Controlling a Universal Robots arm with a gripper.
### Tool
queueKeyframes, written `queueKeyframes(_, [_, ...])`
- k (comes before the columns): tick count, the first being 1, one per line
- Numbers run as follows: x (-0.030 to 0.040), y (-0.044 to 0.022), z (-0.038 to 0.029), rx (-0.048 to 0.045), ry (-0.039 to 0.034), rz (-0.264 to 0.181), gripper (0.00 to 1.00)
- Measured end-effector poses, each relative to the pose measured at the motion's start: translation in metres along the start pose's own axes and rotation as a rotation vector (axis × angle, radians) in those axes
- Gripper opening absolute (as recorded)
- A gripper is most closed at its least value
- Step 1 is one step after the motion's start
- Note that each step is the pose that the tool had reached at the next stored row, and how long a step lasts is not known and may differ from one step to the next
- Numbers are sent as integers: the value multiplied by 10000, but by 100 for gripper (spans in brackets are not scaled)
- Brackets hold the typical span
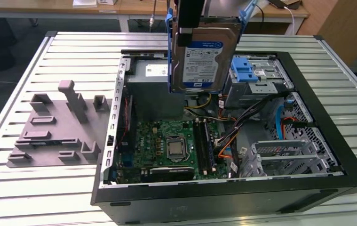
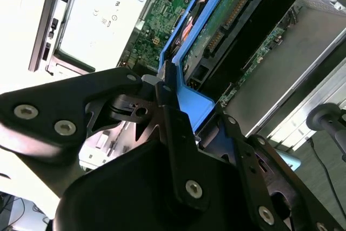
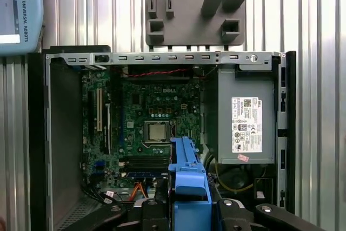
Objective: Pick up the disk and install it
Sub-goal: 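Insert the disk into the insertion slot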
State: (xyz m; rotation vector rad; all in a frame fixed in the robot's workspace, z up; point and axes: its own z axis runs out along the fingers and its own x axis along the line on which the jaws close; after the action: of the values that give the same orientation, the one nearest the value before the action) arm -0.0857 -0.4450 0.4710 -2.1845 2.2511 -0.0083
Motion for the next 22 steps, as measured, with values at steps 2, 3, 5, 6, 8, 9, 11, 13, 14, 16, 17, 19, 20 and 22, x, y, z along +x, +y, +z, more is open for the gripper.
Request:
queueKeyframes(2, [19,0,0,0,0,1,36])
queueKeyframes(3, [28,-1,0,0,-1,0,36])
queueKeyframes(5, [47,-1,0,1,-1,0,36])
queueKeyframes(6, [58,-2,0,0,0,0,36])
queueKeyframes(8, [76,-2,0,0,-1,0,36])
queueKeyframes(9, [84,-3,0,0,0,0,36])
queueKeyframes(11, [96,-7,0,0,1,0,36])
queueKeyframes(13, [104,-17,1,0,-1,1,36])
queueKeyframes(14, [107,-24,1,0,0,0,36])
queueKeyframes(16, [114,-38,0,-1,1,0,36])
queueKeyframes(17, [117,-46,1,0,0,0,36])
queueKeyframes(19, [125,-60,1,0,1,0,36])
queueKeyframes(20, [129,-67,0,-1,1,0,36])
queueKeyframes(22, [141,-77,1,-1,0,0,36])
